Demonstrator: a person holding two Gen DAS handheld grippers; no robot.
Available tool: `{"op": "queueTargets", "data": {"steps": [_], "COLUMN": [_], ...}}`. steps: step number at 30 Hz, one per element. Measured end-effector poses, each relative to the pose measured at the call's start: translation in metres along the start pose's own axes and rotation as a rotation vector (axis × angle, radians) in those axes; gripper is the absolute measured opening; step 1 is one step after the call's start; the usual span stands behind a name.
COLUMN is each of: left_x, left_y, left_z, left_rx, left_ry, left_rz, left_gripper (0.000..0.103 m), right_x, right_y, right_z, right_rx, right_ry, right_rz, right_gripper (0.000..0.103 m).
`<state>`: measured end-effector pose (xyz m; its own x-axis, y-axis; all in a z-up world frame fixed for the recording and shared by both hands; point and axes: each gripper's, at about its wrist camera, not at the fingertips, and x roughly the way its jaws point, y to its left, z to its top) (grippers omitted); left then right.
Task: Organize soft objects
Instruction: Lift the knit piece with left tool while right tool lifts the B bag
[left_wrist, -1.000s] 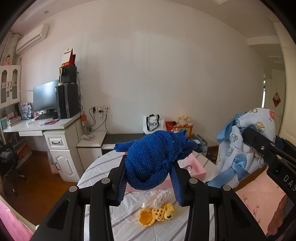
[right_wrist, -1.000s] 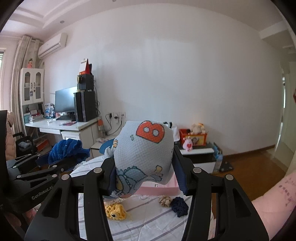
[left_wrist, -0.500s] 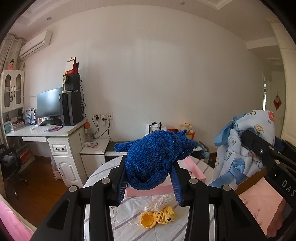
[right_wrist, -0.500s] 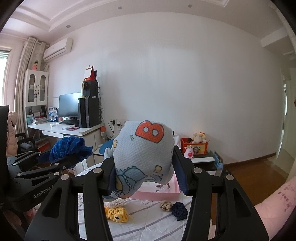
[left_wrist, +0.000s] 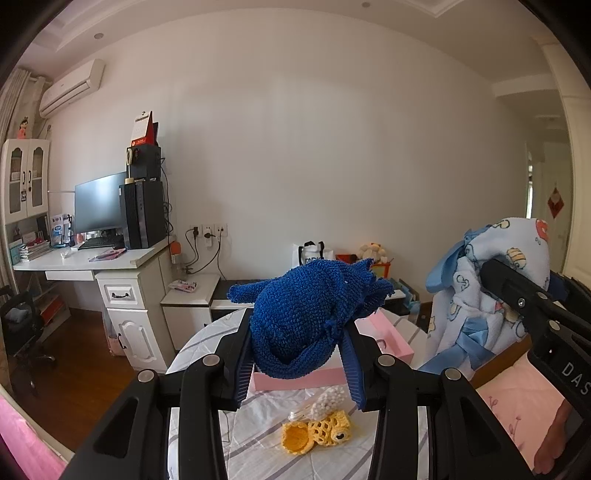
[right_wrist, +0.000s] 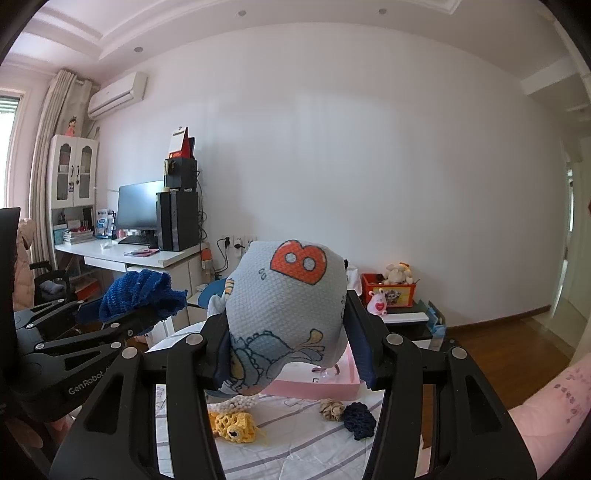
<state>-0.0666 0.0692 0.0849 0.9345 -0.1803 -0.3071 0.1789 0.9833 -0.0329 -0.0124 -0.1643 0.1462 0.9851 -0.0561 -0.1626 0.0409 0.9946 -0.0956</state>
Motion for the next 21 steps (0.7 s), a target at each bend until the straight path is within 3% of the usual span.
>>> {"op": "queueTargets", "data": {"steps": [21], "left_x": [0.028], "left_y": [-0.004], "left_z": [0.013], "left_rx": [-0.001], "left_ry": [0.078], "left_rz": [-0.015], "left_gripper": [0.039], "right_x": [0.026], "right_y": [-0.005], "right_z": [-0.007], "right_rx": [0.01], "right_ry": [0.072], "right_rz": [-0.01], "right_gripper": [0.049]}}
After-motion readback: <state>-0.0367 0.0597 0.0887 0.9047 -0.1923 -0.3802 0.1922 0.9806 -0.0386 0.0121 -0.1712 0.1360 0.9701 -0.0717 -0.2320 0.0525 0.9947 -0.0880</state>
